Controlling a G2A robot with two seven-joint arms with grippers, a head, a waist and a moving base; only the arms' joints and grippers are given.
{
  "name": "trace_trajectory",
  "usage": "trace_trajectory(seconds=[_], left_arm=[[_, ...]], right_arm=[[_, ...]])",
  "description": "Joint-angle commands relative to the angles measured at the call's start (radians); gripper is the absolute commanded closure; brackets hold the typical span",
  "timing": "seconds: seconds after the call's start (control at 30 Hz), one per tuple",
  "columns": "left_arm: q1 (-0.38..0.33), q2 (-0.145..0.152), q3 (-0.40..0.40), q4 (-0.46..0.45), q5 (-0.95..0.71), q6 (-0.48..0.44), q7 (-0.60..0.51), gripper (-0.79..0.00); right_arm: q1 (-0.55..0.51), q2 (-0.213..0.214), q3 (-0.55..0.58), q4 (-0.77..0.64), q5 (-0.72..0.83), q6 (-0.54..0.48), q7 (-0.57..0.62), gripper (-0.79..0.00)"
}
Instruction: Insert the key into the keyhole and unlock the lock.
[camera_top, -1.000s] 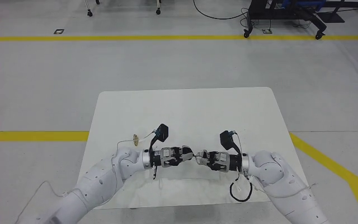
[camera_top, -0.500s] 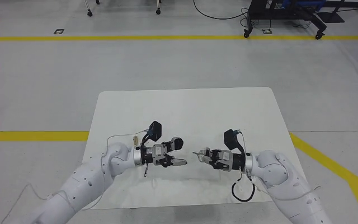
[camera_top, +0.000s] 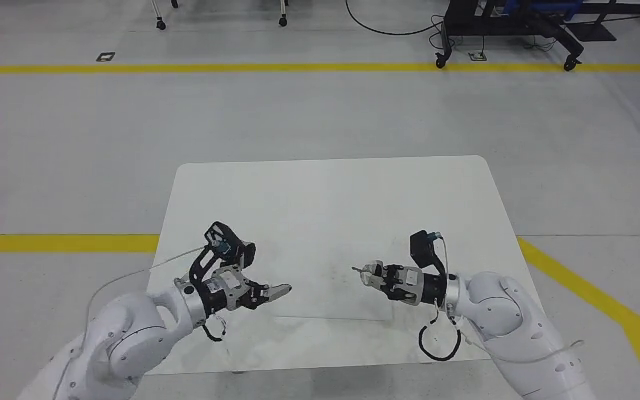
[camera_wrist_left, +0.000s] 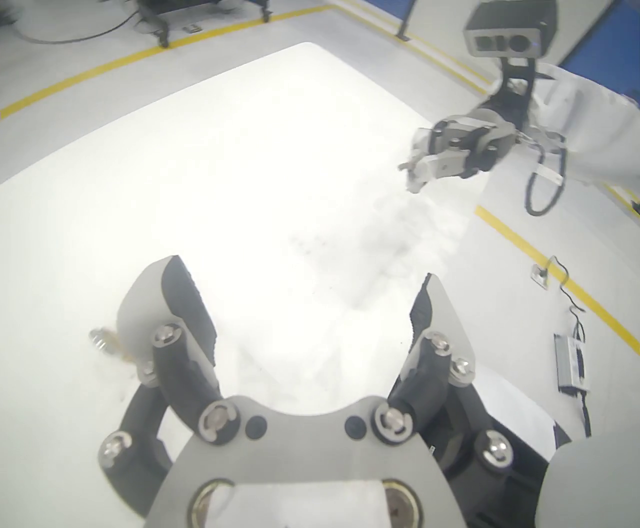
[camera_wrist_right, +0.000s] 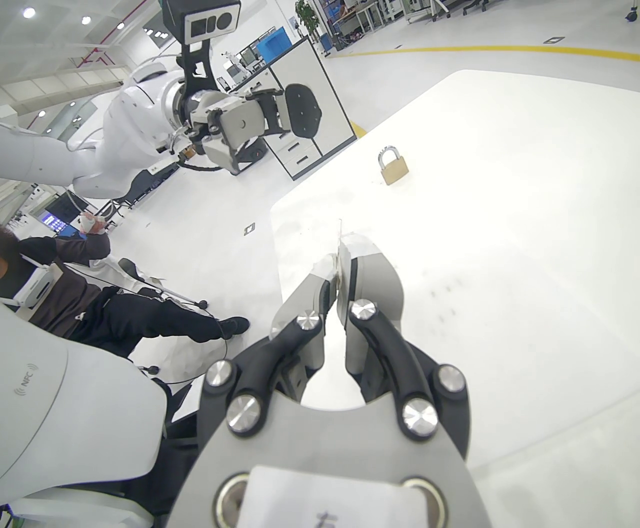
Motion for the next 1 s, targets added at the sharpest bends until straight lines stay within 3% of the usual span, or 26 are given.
trace_trajectory(seconds=[0.0, 0.13, 0.27, 0.43, 0.53, 0.6, 0.67, 0.83, 0.97], left_arm=[[0.037, 0.006, -0.066, 0.021, -0.035, 0.044, -0.031, -0.785], [0.007, 0.007, -0.088, 0.108, -0.031, 0.118, -0.137, -0.785], [-0.066, -0.011, -0.012, 0.169, 0.019, 0.195, -0.185, -0.785], [-0.170, -0.048, 0.107, 0.286, 0.024, 0.208, -0.136, -0.785], [-0.243, -0.077, 0.193, 0.364, 0.049, 0.248, -0.120, -0.705], [-0.288, -0.096, 0.243, 0.405, 0.079, 0.284, -0.127, -0.597], [-0.325, -0.113, 0.284, 0.426, 0.109, 0.318, -0.132, -0.576], [-0.373, -0.142, 0.324, 0.481, 0.125, 0.357, -0.106, -0.514], [-0.389, -0.155, 0.333, 0.509, 0.123, 0.364, -0.110, -0.391]], right_arm=[[0.000, 0.000, 0.000, 0.000, 0.000, 0.000, 0.000, 0.000], [0.000, 0.000, 0.000, 0.000, 0.000, 0.000, 0.000, 0.000], [0.000, 0.000, 0.000, 0.000, 0.000, 0.000, 0.000, 0.000], [0.000, 0.000, 0.000, 0.000, 0.000, 0.000, 0.000, 0.000], [0.000, 0.000, 0.000, 0.000, 0.000, 0.000, 0.000, 0.000], [0.000, 0.000, 0.000, 0.000, 0.000, 0.000, 0.000, 0.000], [0.000, 0.000, 0.000, 0.000, 0.000, 0.000, 0.000, 0.000], [0.000, 0.000, 0.000, 0.000, 0.000, 0.000, 0.000, 0.000], [0.000, 0.000, 0.000, 0.000, 0.000, 0.000, 0.000, 0.000]])
